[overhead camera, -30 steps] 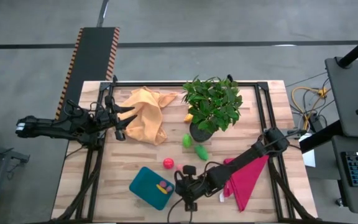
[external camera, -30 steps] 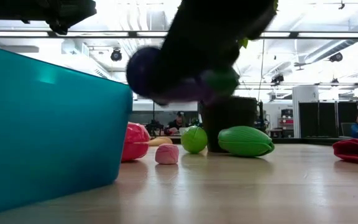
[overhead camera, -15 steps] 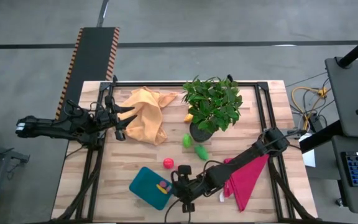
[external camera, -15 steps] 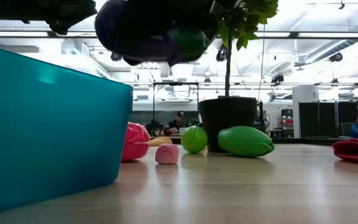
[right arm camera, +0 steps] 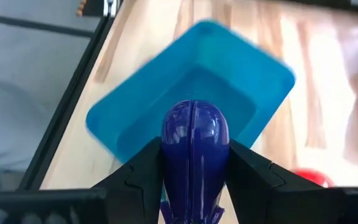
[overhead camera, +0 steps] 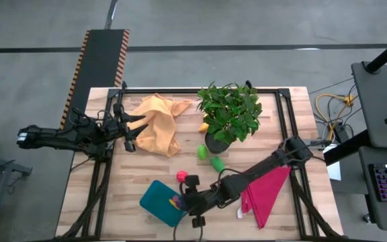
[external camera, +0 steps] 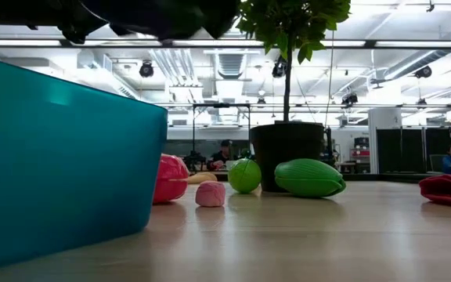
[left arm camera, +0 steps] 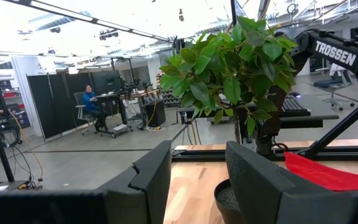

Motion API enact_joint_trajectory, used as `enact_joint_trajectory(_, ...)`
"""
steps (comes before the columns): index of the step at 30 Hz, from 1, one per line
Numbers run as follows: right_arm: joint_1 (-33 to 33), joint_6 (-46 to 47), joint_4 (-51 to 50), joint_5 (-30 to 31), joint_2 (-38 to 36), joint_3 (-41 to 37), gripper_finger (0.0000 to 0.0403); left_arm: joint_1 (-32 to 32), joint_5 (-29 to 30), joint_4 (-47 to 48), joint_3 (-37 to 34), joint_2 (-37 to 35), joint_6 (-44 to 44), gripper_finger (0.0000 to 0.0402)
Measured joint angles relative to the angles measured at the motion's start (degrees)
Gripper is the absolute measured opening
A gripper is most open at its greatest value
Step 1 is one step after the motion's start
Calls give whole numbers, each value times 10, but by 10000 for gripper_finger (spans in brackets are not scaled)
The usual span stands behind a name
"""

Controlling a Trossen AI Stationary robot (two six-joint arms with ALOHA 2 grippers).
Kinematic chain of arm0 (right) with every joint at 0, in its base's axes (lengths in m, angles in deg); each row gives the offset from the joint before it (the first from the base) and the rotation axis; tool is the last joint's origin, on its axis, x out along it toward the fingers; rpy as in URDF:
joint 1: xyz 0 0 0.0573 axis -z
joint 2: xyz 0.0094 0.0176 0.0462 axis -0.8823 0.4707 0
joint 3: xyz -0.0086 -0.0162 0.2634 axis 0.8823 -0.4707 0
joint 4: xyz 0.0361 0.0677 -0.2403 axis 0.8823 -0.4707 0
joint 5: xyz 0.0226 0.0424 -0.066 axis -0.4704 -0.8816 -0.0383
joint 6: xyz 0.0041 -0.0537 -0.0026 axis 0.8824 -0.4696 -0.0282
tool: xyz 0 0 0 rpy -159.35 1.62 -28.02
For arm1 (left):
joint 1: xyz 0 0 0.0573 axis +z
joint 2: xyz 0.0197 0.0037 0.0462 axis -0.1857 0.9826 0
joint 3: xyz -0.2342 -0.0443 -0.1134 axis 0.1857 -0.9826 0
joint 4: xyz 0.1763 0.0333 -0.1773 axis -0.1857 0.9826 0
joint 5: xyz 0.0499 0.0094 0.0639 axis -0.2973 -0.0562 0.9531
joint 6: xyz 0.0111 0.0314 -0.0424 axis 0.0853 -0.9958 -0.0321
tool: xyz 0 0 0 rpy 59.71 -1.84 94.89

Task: Pick and placing Produce into tupperware
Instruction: Put the violet eggplant into the blue bin

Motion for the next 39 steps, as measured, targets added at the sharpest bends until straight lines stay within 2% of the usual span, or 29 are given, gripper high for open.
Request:
enact_joint_trajectory(8,12,-26,47,0,0,-6,137,0,0,0,0,0,0,140)
enact_joint_trajectory(14,16,-35,79,0,27,-10,137,0,0,0,0,0,0,140)
enact_joint_trajectory(26,16,-24,135,-11,52,-10,137,0,0,0,0,-1,0,140)
enact_joint_trajectory(39,16,7,150,-16,78,-10,136,0,0,0,0,0,0,140)
